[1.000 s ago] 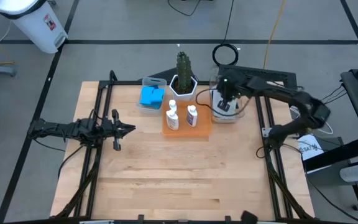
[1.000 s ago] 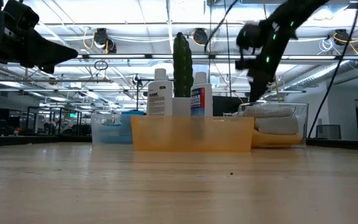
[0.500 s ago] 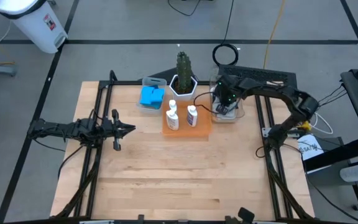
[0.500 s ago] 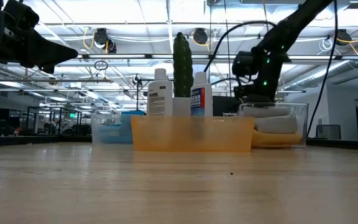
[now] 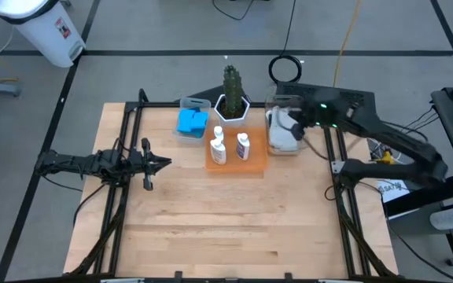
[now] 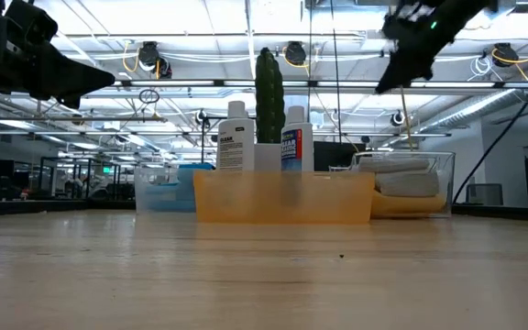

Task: Pick & Place Kitchen Items
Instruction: Return to Home Position

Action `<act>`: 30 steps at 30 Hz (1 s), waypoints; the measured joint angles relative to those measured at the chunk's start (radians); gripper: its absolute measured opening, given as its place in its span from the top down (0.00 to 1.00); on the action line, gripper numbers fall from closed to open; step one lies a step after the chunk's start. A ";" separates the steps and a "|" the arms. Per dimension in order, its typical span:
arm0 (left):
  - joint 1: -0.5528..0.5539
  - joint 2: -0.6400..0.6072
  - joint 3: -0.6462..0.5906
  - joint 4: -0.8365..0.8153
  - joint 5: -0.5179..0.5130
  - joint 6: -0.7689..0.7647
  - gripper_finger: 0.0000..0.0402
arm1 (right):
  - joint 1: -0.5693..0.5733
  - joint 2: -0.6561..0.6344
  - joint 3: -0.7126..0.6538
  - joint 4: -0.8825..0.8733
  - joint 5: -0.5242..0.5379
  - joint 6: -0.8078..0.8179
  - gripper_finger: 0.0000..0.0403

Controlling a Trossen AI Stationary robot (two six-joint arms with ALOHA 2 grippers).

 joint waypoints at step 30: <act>0.000 0.000 0.000 0.000 0.000 0.000 0.91 | 0.162 -0.628 -1.009 1.028 -0.133 0.139 1.00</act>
